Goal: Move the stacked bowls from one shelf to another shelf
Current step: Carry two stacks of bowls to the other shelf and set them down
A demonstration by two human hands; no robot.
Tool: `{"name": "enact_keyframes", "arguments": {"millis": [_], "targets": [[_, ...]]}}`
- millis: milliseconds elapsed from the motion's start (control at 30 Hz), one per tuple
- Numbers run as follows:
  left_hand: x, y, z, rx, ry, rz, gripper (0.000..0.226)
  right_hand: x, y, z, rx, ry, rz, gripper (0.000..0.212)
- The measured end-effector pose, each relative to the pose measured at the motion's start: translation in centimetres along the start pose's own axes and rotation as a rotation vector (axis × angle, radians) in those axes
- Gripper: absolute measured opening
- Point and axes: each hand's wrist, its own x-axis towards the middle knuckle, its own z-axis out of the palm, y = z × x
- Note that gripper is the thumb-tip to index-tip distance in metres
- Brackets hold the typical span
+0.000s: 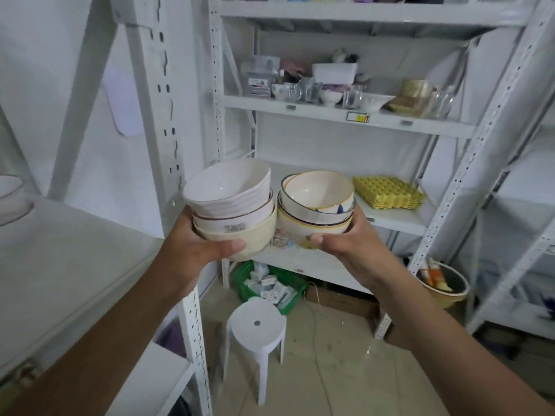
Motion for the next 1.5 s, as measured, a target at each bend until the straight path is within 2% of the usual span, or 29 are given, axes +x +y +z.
{"name": "enact_keyframes", "arguments": {"millis": [267, 400, 567, 767, 867, 967, 1033, 1200, 1333, 1500], "targets": [[8.2, -3.5, 5.5, -0.02, -0.031, -0.035, 0.107, 4.3, 0.8, -8.7, 0.006, 0.086, 0.001, 0.092], [12.0, -5.1, 7.1, -0.014, -0.037, -0.045, 0.105, 6.9, 1.7, -11.5, 0.009, 0.122, -0.002, 0.096], [17.3, -7.4, 8.0, -0.013, -0.107, -0.036, 0.099, 10.6, 3.3, -14.1, 0.015, 0.171, -0.014, 0.084], [25.0, -11.4, 7.7, -0.026, -0.109, -0.018, 0.089, 17.1, 6.6, -16.9, -0.007, 0.256, -0.022, 0.094], [29.5, -14.1, 7.0, -0.039, -0.077, -0.021, 0.087, 20.7, 8.3, -18.2, -0.019, 0.301, -0.032, 0.089], [34.4, -16.8, 5.7, -0.017, -0.041, -0.059, 0.105, 24.4, 10.2, -19.4, -0.049, 0.357, -0.021, 0.1], [37.3, -18.3, 5.3, -0.006, -0.017, -0.053, 0.109, 26.8, 11.4, -20.4, -0.058, 0.39, -0.022, 0.099], [43.0, -21.0, 5.8, -0.031, -0.012, -0.037, 0.1, 31.9, 14.3, -22.4, -0.07, 0.461, -0.027, 0.085], [47.1, -23.4, 6.1, -0.037, 0.038, -0.073, 0.11, 35.8, 16.3, -24.0, -0.105, 0.486, -0.006, 0.079], [52.1, -27.1, 6.7, -0.001, 0.093, -0.1, 0.108, 41.2, 19.5, -27.2, -0.103, 0.476, 0.005, 0.084]]}}
